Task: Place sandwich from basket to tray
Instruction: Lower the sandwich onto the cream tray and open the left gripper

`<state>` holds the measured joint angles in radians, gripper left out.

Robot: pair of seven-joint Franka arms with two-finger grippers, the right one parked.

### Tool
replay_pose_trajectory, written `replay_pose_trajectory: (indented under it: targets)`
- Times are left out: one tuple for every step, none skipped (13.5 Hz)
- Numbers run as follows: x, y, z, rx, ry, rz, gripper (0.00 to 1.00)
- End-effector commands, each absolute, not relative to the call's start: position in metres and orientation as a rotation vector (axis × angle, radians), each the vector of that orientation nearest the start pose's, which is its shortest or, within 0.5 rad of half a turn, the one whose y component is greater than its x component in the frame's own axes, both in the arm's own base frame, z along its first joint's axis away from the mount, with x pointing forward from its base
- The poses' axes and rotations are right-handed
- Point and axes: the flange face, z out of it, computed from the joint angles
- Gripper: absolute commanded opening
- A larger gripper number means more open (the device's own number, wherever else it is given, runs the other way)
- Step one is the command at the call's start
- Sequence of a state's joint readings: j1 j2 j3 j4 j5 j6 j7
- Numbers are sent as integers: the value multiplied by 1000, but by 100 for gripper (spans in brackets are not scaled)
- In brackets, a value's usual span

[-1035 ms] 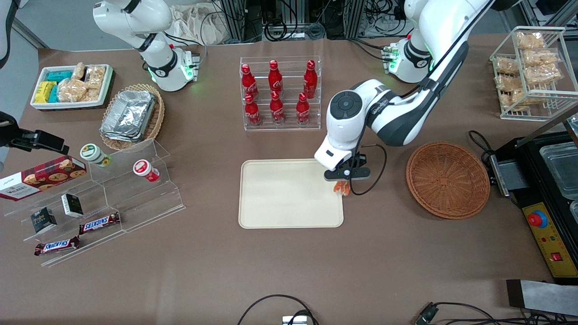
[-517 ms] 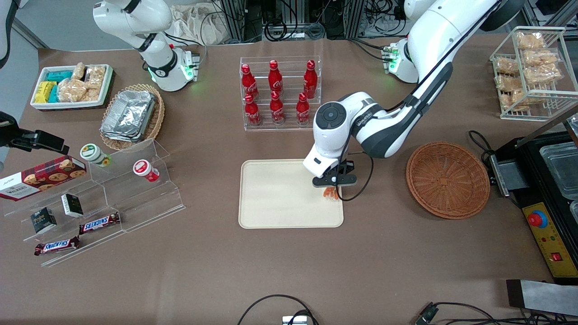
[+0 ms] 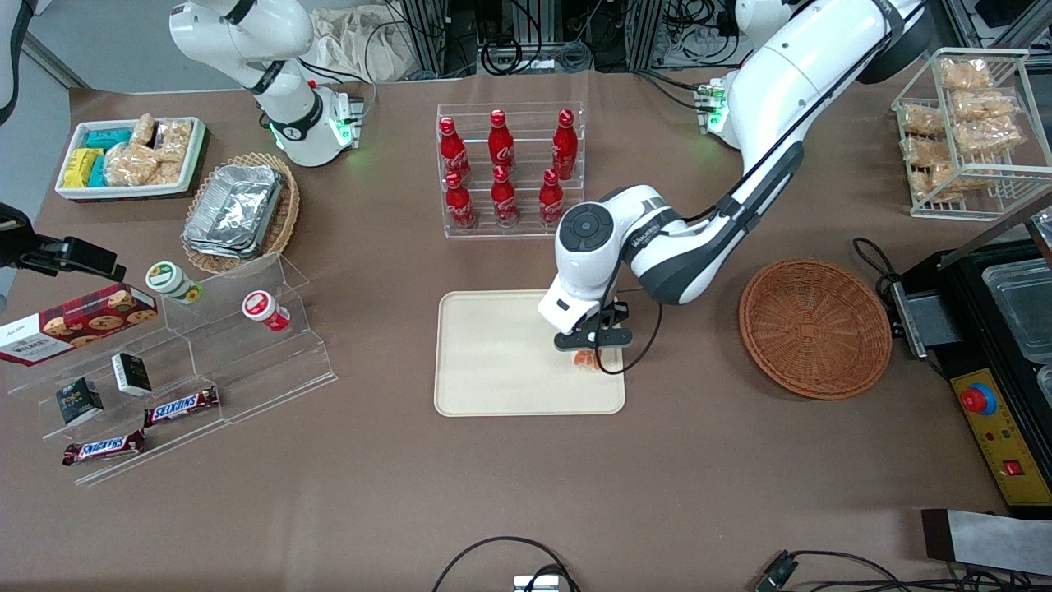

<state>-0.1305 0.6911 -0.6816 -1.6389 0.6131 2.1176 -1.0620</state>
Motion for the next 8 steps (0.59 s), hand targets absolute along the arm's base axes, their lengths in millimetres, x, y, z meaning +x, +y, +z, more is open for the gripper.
replay_pose_trajectory:
  targets:
    - [537, -436, 271, -3052, -45, -131, 0]
    - [537, -437, 265, -3051, -41, -118, 0]
    - [538, -437, 263, -3052, -41, -115, 0]
    - [538, -437, 263, -3054, -44, -112, 0]
    - [536, -439, 259, -3053, -34, -104, 0]
    - [539, -439, 256, -3052, -34, -109, 0]
    - [537, -442, 248, -3045, -18, -108, 0]
    - [538, -442, 245, -3043, -21, -114, 1]
